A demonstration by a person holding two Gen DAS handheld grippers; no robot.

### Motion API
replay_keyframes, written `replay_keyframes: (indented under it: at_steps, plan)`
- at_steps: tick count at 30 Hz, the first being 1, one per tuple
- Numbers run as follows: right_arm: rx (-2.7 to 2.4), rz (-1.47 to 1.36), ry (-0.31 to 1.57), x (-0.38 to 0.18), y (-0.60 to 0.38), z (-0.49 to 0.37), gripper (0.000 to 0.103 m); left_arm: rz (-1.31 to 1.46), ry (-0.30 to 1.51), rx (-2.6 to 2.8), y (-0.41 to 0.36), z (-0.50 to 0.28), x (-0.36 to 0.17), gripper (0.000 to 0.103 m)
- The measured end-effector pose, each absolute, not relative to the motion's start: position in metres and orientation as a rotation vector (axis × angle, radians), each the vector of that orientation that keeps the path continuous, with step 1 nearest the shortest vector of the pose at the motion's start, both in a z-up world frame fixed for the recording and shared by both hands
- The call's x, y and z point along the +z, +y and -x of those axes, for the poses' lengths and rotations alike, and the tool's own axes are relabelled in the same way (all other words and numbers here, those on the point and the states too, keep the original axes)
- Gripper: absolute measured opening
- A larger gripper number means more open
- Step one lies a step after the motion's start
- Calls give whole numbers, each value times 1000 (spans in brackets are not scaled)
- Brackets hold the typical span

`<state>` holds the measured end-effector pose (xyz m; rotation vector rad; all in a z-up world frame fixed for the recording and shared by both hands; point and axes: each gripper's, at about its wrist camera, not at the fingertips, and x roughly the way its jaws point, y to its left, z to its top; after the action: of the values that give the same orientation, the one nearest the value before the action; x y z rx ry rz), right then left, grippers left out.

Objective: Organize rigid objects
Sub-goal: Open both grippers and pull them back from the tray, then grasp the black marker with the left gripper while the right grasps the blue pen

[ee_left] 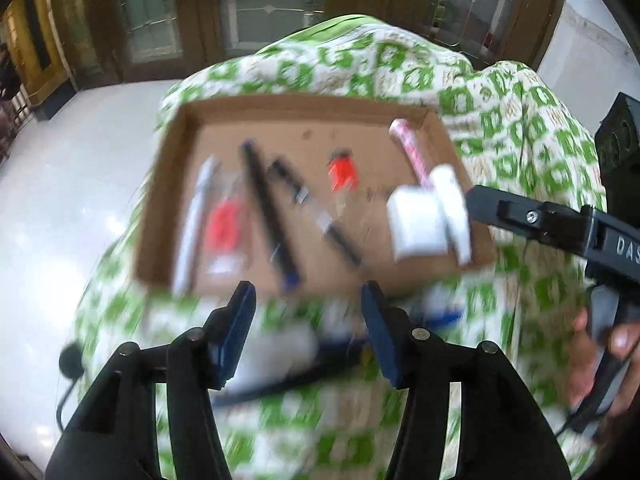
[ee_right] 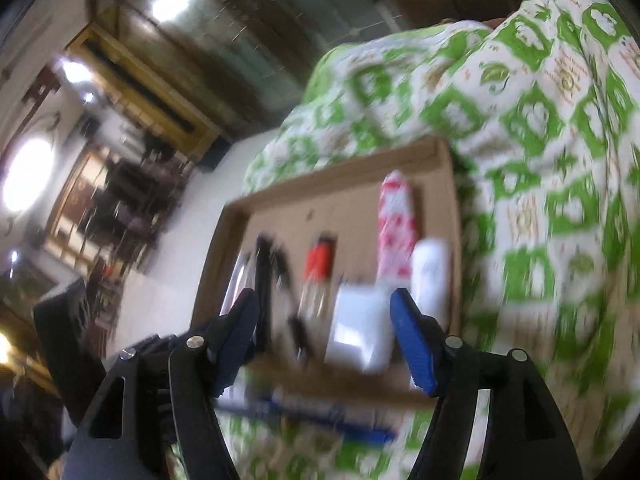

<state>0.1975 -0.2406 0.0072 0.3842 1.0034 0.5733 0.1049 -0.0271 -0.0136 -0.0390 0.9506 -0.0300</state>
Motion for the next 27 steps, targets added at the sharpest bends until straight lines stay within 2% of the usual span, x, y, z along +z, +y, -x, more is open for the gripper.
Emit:
replay_keyframes:
  at_steps: [3, 8, 11, 18, 23, 26, 27]
  plan:
    - [622, -335, 1035, 4, -233, -173, 63, 35, 964, 45, -6, -77, -27, 58]
    - [644, -290, 1080, -7, -218, -149, 65, 116, 1032, 141, 24, -54, -56, 58]
    - [645, -230, 1114, -16, -206, -142, 65, 114, 1000, 112, 23, -58, -48, 58]
    - [573, 20, 1153, -39, -181, -139, 65, -305, 1084, 20, -20, -90, -65, 58]
    - [516, 205, 1192, -60, -167, -139, 65, -392, 1127, -21, -28, -104, -81, 58]
    - [495, 311, 1157, -62, -158, -142, 65, -350, 1149, -62, -32, -110, -79, 51]
    - [489, 346, 1146, -64, -154, -143, 65, -343, 1158, -75, -37, -110, -80, 44]
